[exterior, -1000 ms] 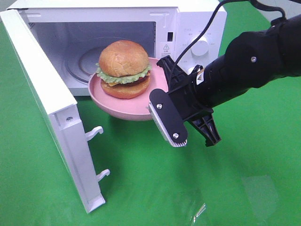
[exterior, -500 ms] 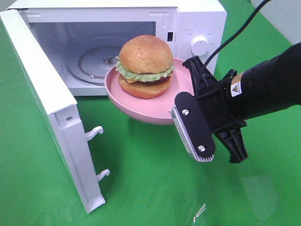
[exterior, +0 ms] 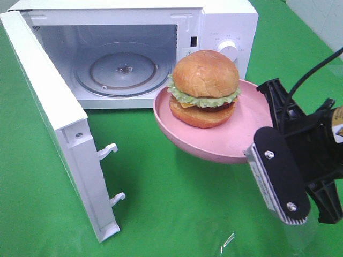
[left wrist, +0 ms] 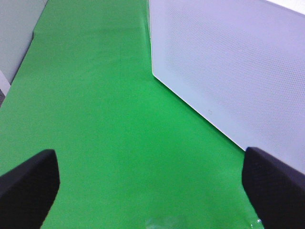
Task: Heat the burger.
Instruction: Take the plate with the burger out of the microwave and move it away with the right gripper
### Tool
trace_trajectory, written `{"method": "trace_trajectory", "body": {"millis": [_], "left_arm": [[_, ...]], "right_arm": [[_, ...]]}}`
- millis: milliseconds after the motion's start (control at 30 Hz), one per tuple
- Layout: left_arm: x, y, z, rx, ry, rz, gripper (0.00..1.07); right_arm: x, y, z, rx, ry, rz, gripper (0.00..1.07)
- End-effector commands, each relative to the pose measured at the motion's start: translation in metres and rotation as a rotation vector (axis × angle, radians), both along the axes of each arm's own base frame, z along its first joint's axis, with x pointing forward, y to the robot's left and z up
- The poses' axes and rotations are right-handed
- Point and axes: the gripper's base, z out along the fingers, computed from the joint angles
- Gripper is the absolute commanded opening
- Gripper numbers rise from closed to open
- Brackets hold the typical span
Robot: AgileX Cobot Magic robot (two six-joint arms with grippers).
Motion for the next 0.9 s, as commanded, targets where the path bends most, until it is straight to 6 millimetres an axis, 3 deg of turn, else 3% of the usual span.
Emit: {"method": "trace_trajectory", "body": {"millis": [33, 400, 900], "left_arm": [[-0.002, 0.0, -0.001, 0.003, -0.018, 0.001, 0.96], [-0.002, 0.0, -0.001, 0.003, -0.018, 0.001, 0.96], [-0.002, 0.0, -0.001, 0.003, -0.018, 0.001, 0.96]], "right_arm": [[-0.012, -0.011, 0.013, 0.025, -0.068, -0.013, 0.0], [-0.035, -0.041, 0.027, 0.021, 0.002, -0.231, 0.0], [-0.035, -0.065, 0.026, 0.071, 0.049, -0.714, 0.0]]}}
